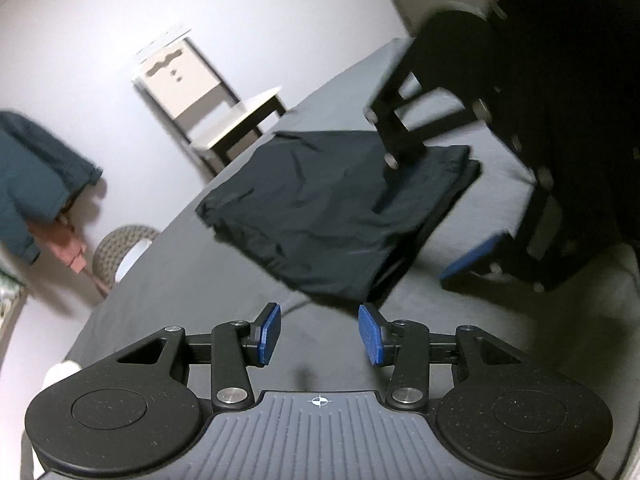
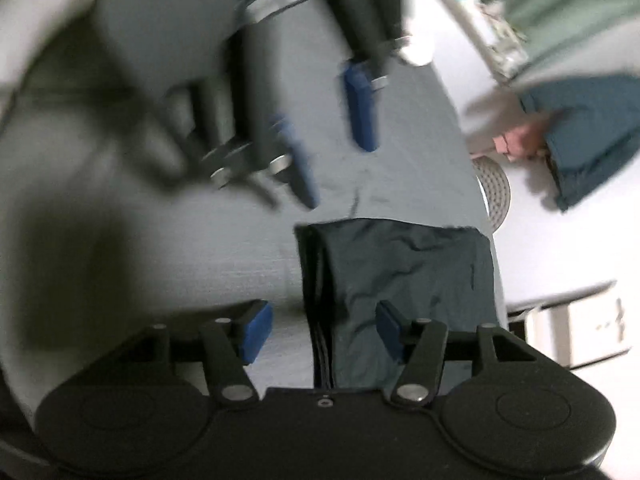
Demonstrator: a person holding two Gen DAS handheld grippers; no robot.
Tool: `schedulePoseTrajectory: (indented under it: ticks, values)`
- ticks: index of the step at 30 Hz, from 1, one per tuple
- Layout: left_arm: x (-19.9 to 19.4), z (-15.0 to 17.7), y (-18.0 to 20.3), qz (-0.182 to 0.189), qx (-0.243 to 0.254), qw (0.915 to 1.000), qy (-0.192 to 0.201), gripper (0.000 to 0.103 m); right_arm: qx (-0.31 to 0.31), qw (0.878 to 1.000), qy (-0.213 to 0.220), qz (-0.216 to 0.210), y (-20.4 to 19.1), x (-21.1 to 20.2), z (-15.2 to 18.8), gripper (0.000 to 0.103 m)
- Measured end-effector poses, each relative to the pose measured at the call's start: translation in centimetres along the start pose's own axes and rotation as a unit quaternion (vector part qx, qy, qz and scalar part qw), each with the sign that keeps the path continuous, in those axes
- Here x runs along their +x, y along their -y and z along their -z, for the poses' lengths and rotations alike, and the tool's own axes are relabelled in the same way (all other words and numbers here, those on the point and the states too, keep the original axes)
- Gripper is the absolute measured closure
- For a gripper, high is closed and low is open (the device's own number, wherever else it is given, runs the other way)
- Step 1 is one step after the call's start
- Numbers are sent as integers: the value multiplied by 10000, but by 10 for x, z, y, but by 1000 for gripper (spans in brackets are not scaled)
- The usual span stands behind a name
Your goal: Fold clothes
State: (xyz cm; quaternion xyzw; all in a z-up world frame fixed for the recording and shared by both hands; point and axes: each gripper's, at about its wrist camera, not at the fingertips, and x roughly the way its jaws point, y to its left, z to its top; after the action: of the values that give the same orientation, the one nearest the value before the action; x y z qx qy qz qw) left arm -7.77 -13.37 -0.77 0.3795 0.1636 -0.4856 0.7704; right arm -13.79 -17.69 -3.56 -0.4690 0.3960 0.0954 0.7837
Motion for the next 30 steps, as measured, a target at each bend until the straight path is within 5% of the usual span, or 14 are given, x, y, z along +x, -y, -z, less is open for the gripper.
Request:
schedulePoseTrajectory:
  ticks: [8, 15, 17, 20, 25, 28, 30]
  values:
    - [9, 16, -32, 455, -1015, 9938, -85, 59, -263, 9991, -99, 332, -6, 19, -23, 48]
    - [30, 28, -64, 1089, -2681, 9566, -345, 59, 71, 9948, 65, 1012, -30, 17, -25, 49]
    - [40, 27, -71, 1354, -3211, 9363, -446, 59, 68, 9936, 161, 1119, -37, 15, -20, 50]
    - [60, 32, -76, 1720, -4091, 8941, -597, 59, 178, 9949, 243, 967, -34, 9, -14, 49]
    - [92, 46, -79, 2194, -5453, 8048, -826, 59, 729, 9952, 310, 584, -15, 3, 4, 42]
    - [103, 55, -77, 2203, -5808, 7784, -908, 59, 885, 9942, 363, 489, -10, 3, 12, 41]
    - [109, 63, -76, 2216, -6109, 7528, -1048, 59, 912, 9939, 404, 466, -8, 3, 14, 41]
